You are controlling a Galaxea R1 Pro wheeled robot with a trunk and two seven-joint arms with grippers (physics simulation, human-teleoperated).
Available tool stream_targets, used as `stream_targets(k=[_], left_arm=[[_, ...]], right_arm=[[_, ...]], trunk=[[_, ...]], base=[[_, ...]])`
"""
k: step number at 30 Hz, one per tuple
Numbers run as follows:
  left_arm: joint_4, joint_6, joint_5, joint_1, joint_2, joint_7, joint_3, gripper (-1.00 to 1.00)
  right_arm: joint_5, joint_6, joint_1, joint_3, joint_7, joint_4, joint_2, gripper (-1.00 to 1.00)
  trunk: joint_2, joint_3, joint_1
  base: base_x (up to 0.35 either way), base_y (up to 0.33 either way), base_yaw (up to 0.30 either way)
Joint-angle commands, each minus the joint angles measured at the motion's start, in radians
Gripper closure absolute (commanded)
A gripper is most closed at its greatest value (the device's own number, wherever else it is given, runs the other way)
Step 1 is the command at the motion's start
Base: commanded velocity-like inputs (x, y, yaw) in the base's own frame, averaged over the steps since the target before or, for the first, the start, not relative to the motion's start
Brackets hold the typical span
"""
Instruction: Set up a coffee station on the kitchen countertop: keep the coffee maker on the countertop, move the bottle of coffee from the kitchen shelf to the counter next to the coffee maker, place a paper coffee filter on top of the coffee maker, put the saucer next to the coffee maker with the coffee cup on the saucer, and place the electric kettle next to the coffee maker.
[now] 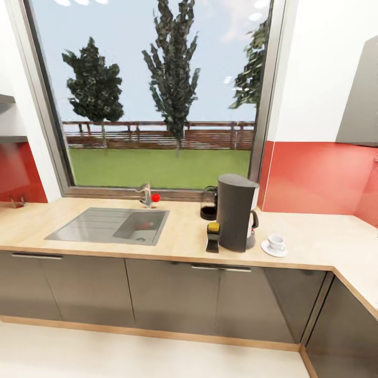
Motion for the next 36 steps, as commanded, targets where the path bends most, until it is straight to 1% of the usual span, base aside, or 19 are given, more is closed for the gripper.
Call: stream_targets(k=[1,13,18,21,24,28,30,31,32,33,34,35,36], left_arm=[[-0.002,0.000,0.003,0.001,-0.001,0.000,0.003,-1.00],[-0.002,0.000,0.003,0.001,-0.001,0.000,0.003,-1.00],[-0.002,0.000,0.003,0.001,-0.001,0.000,0.003,-1.00],[-0.004,-0.003,0.004,0.001,0.000,0.001,0.003,-1.00],[-0.014,-0.003,0.015,0.001,0.001,0.002,0.003,-1.00],[-0.013,-0.002,0.020,0.001,0.001,0.002,0.005,-1.00],[-0.012,-0.001,0.021,0.001,0.001,0.002,0.007,-1.00],[-0.012,-0.001,0.022,0.001,0.001,0.002,0.007,-1.00],[-0.012,-0.001,0.022,0.001,0.001,0.002,0.008,-1.00],[-0.011,-0.001,0.022,0.001,0.001,0.002,0.008,-1.00],[-0.011,-0.001,0.023,0.001,0.001,0.002,0.008,-1.00],[-0.011,-0.001,0.023,0.001,0.001,0.002,0.008,-1.00],[-0.011,-0.001,0.022,0.001,0.001,0.002,0.009,-1.00]], right_arm=[[-0.003,-0.005,-0.001,-0.007,0.007,0.003,0.000,1.00],[-0.003,-0.005,-0.001,-0.007,0.007,0.003,0.000,1.00],[-0.003,-0.005,-0.001,-0.007,0.007,0.003,0.000,1.00],[-0.003,-0.005,0.000,-0.007,0.007,0.003,0.001,1.00],[0.000,-0.004,-0.001,-0.006,0.004,0.003,0.003,1.00],[0.010,0.001,-0.001,0.002,-0.025,0.002,0.010,1.00],[0.041,0.035,-0.001,0.022,-0.054,0.000,0.036,1.00],[0.051,0.050,-0.001,0.028,-0.060,-0.002,0.043,1.00],[0.068,0.084,-0.002,0.036,-0.070,-0.016,0.054,1.00],[0.081,0.130,-0.003,0.041,-0.077,-0.053,0.065,1.00],[0.090,0.195,-0.003,0.047,-0.082,-0.113,0.076,1.00],[0.096,0.237,-0.003,0.052,-0.083,-0.149,0.081,1.00],[0.109,0.333,-0.003,0.062,-0.083,-0.227,0.091,1.00]], trunk=[[0.000,0.000,0.001],[0.000,0.000,0.001],[0.000,0.000,0.001],[0.000,0.000,0.001],[0.000,0.000,0.001],[0.000,0.000,0.001],[0.000,0.000,0.001],[0.000,0.000,0.001],[0.000,0.000,0.001],[0.000,0.000,0.001],[0.000,0.000,0.001],[0.000,0.000,0.001],[0.000,0.000,0.001]], base=[[0.135,-0.261,0.000],[0.121,-0.261,0.000],[0.031,-0.261,0.000],[0.000,-0.043,0.000],[0.000,-0.003,0.000],[0.000,0.000,0.000],[0.000,0.000,0.000],[0.000,0.000,0.000],[0.000,0.000,0.000],[0.000,0.000,0.000],[0.000,0.000,0.000],[0.000,0.000,0.000],[0.000,0.000,0.000]])
